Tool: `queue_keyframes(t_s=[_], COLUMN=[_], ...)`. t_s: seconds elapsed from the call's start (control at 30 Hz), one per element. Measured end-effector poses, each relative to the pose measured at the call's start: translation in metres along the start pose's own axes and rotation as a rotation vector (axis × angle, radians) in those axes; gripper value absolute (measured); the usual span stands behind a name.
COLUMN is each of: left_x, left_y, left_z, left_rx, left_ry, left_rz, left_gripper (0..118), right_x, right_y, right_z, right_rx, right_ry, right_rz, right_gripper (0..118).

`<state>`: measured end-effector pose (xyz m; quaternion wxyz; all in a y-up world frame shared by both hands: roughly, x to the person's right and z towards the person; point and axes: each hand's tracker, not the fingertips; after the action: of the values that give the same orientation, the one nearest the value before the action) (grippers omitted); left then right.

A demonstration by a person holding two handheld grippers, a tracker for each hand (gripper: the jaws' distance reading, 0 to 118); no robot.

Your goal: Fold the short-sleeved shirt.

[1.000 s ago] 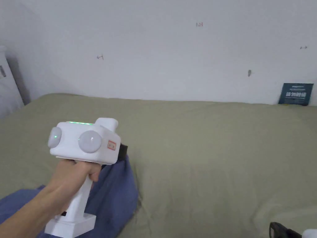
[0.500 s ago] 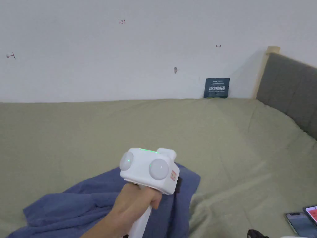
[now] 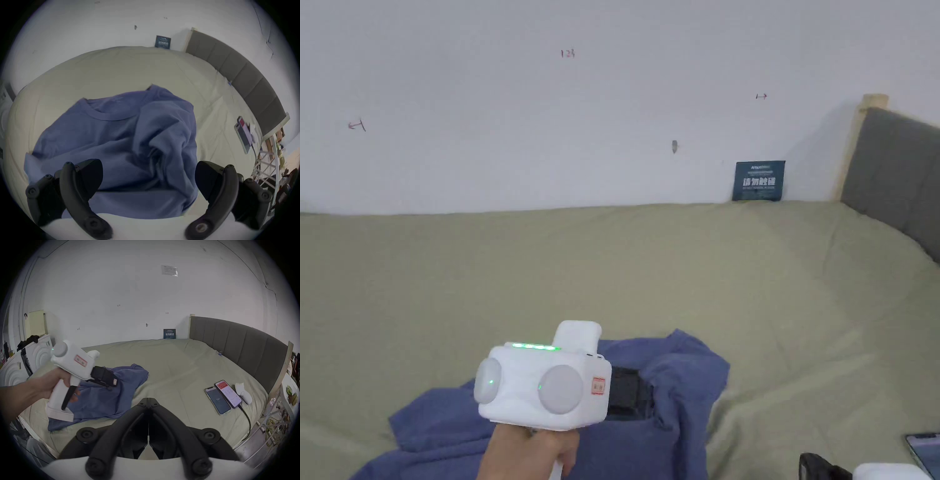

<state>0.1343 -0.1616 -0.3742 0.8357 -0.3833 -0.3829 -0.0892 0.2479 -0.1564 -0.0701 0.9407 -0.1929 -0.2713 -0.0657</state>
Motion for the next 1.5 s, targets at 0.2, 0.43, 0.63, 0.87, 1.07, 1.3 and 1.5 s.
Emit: queue_keyframes(t_s=[0.2, 0.43, 0.63, 0.87, 1.07, 1.3, 1.5], left_x=[-0.031, -0.041, -0.079, -0.099, -0.104, -0.164, -0.22], left_y=[-0.053, -0.124, -0.161, -0.167, -0.157, -0.13, -0.113], left_z=[0.157, 0.288, 0.32, 0.318, 0.297, 0.211, 0.114], left_rx=[0.316, 0.496, 0.51, 0.515, 0.453, 0.222, -0.041], left_ry=[0.203, 0.364, 0.451, 0.486, 0.474, 0.392, 0.321], left_rz=[-0.021, 0.058, 0.148, 0.147, 0.116, 0.128, 0.181], left_gripper=[64, 0, 0, 0, 0, 0, 0], right_x=[-0.015, -0.032, -0.049, -0.062, -0.073, -0.085, -0.087], right_y=[0.009, 0.012, 0.012, 0.017, 0.022, 0.022, 0.011], right_z=[0.033, 0.067, 0.081, 0.074, 0.056, 0.022, -0.011], right_rx=[0.068, 0.136, 0.169, 0.169, 0.136, 0.1, 0.019], right_ry=[0.025, 0.034, 0.044, 0.069, 0.099, 0.123, 0.118], right_rz=[0.032, 0.05, 0.055, 0.062, 0.064, 0.076, 0.084], right_gripper=[3, 3, 3, 3, 3, 3, 3])
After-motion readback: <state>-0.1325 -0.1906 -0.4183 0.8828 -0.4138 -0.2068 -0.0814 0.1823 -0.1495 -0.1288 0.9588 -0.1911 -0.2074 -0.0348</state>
